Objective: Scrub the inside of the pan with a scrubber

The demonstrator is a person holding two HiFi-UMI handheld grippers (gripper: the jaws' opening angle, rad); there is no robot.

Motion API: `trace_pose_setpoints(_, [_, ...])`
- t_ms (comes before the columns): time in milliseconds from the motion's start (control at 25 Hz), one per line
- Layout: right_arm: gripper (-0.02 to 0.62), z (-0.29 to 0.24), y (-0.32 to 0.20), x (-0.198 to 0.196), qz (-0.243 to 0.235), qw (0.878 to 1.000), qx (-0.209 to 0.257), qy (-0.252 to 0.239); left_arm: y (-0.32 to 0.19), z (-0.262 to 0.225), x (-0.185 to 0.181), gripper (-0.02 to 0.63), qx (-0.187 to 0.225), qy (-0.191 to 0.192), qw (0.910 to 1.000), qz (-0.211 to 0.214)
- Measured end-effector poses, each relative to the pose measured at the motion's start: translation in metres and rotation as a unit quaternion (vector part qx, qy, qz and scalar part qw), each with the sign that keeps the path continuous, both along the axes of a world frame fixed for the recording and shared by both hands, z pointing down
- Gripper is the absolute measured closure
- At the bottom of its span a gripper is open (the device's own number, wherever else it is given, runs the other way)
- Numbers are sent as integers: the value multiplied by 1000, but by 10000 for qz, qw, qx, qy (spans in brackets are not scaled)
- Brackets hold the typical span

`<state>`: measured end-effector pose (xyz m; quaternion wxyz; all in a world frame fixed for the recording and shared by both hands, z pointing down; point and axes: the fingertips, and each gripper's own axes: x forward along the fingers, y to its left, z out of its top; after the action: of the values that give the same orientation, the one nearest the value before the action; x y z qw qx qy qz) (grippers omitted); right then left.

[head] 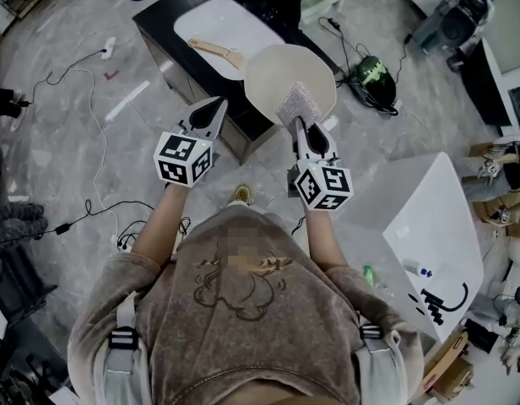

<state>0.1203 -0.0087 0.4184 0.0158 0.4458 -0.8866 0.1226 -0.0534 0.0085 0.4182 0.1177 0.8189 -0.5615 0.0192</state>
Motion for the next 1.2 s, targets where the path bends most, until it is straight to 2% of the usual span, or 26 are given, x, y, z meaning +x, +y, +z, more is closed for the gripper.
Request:
trace_pose_setpoints(160, [506, 3, -39, -4, -111, 9999, -49, 9, -41, -2, -2, 589, 19, 59, 9999, -102])
trace_pose_setpoints(360, [506, 6, -71, -12, -252, 9996, -100, 47, -66, 1, -1, 589, -17, 94, 9999, 87])
trace_pose_setpoints(560, [506, 8, -91, -18, -121, 9997, -190, 6, -87, -3, -6, 589, 12, 196, 9996, 181])
trace_pose_setpoints(800, [507, 11, -117, -27, -3, 9998, -207, -61, -122, -6, 2, 589, 7, 406, 9964, 748])
trace_pose_setpoints(1200, [506, 20, -148, -45, 102, 9995, -308, -23, -164, 6, 11, 588, -161, -162, 9883, 1509])
